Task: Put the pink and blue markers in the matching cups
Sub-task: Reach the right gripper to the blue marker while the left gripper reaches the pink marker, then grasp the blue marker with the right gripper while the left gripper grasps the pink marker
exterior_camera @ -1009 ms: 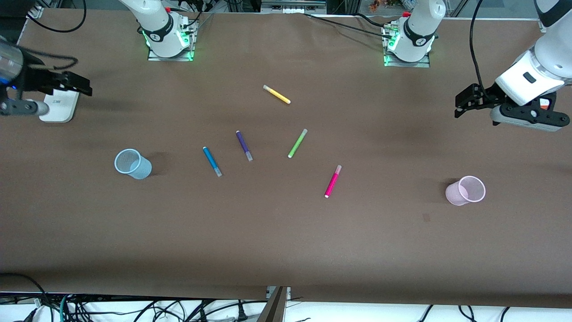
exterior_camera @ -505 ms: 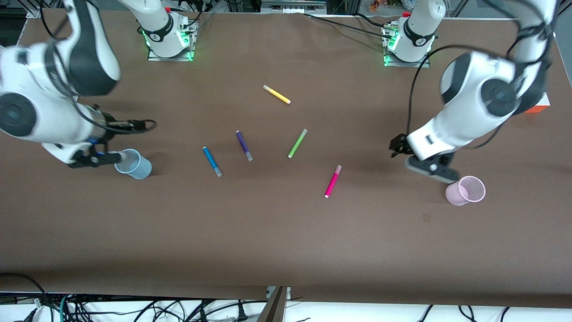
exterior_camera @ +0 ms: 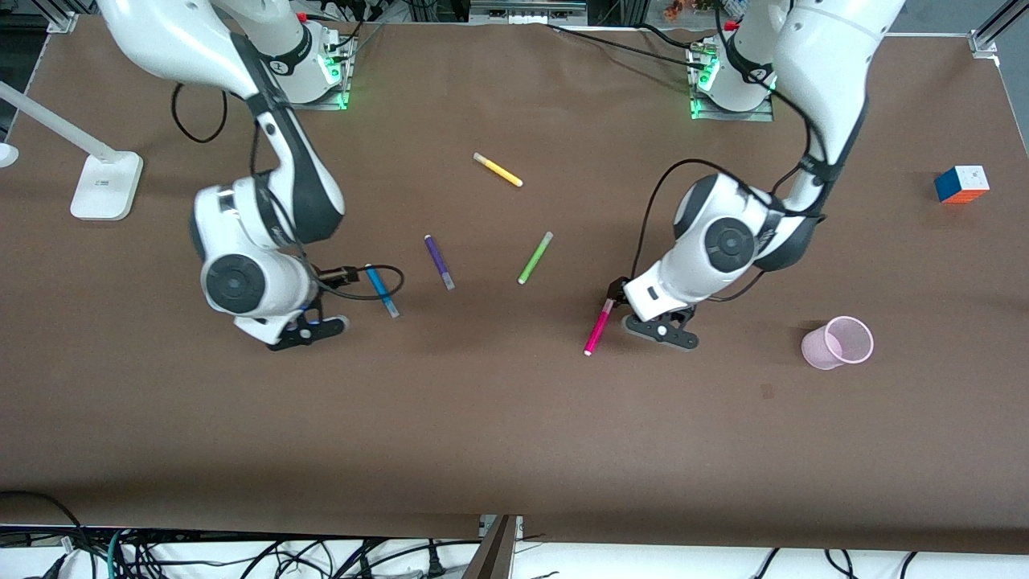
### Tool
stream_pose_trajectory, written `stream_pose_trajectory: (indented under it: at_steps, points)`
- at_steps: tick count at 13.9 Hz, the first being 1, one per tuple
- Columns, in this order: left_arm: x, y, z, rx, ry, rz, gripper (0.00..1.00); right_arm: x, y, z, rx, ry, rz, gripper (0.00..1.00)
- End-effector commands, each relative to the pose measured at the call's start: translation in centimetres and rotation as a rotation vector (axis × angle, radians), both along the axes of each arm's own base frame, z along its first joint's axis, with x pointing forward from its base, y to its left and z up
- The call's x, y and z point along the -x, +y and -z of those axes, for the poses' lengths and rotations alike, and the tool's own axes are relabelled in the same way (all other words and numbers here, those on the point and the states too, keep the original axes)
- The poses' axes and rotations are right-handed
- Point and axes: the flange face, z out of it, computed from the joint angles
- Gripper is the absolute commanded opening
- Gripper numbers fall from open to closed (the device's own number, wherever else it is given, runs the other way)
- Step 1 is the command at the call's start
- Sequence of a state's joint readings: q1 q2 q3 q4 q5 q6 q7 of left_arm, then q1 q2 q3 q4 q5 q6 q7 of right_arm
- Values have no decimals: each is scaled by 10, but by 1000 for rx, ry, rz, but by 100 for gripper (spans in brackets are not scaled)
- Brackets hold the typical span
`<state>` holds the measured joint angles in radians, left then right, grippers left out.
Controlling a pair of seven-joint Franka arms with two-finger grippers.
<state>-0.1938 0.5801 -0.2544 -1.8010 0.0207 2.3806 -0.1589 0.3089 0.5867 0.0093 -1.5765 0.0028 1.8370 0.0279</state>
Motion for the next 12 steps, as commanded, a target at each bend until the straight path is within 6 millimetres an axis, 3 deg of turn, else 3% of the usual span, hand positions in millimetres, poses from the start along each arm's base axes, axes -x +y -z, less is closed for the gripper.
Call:
stream_pose_trajectory:
  at_steps: [1,2,5,9,11,12]
  points:
    - [4,-25,19,-42,-29,-20,100,1,21,29,-22,5,-18,100]
    - [9,-34,28,-58,-33,-33,100,2,30,38,-30,-2,-45,100]
    - [12,-37,40,-82,-32,-37,99,3,48,65,-58,-48,-108,100]
    - [22,-49,54,-89,-11,-58,80,3,60,88,-76,-106,-126,100]
    - [16,-61,61,-80,-14,-84,71,6,67,93,-75,-115,-142,100]
    - [13,-62,63,-78,-15,-91,70,7,73,93,-75,-122,-154,95]
